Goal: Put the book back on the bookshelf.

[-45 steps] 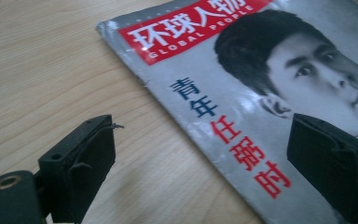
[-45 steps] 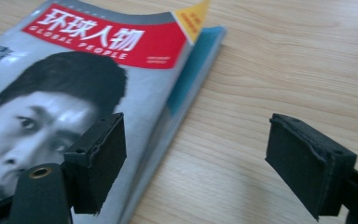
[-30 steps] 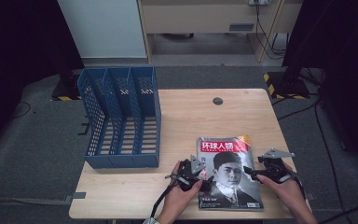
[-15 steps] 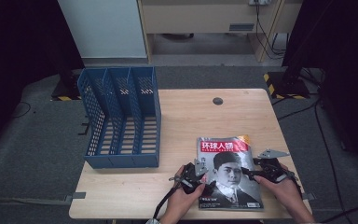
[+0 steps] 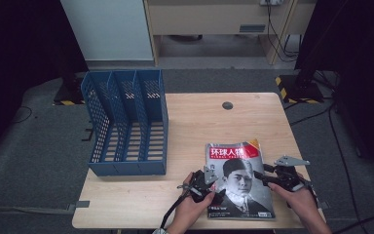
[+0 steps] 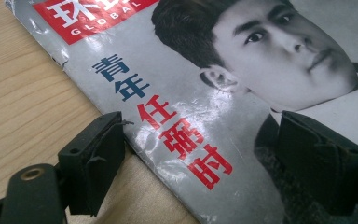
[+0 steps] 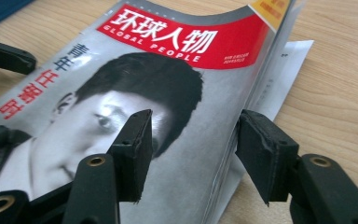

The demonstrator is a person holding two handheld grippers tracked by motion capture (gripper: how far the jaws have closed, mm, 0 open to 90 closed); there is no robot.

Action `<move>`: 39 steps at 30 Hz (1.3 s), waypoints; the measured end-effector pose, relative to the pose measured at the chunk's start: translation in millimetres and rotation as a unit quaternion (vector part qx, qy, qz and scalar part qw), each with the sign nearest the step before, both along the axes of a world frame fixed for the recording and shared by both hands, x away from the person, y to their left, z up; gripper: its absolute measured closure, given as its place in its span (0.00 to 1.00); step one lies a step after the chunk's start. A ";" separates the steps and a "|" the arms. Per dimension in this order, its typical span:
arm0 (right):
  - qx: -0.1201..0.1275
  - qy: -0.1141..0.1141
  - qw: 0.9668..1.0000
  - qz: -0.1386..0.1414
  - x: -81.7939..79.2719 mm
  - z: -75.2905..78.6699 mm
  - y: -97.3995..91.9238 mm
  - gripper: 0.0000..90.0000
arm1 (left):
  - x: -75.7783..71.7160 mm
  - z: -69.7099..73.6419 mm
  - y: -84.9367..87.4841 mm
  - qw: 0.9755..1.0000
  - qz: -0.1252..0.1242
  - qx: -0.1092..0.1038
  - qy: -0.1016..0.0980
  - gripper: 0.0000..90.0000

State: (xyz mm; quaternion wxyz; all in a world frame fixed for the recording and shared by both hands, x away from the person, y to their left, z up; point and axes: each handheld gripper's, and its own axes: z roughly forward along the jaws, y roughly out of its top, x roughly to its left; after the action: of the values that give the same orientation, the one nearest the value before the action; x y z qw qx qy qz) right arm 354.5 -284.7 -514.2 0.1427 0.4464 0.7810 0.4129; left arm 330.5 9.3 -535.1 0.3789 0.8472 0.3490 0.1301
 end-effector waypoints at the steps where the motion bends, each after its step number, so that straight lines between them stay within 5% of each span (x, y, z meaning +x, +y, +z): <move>1: 0.005 0.002 1.000 -0.002 -0.8 0.3 0.0 0.52 | 0.1 0.0 -0.1 1.000 0.000 0.000 0.000 0.16; 14: 0.015 0.017 1.000 0.019 -18.6 3.5 -0.4 0.56 | 1.2 0.0 0.9 1.000 -0.008 0.001 -0.001 0.16; 25: 0.017 0.017 0.999 0.021 -7.2 0.8 4.6 0.52 | 1.5 0.0 0.9 1.000 -0.011 0.002 -0.001 0.16; 28: 0.037 0.006 0.999 0.016 0.0 2.7 7.1 0.51 | 1.6 0.0 0.9 1.000 -0.011 0.002 -0.002 0.16; 39: -0.009 -0.005 1.000 0.016 6.3 -3.1 13.1 0.51 | 1.6 0.0 0.9 1.000 -0.011 0.002 -0.001 0.16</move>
State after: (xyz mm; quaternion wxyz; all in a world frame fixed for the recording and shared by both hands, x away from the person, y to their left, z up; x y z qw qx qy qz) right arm 360.8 -271.6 -517.3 0.1436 0.4301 0.7910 0.4106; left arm 332.1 10.2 -535.1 0.3794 0.8514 0.3389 0.1277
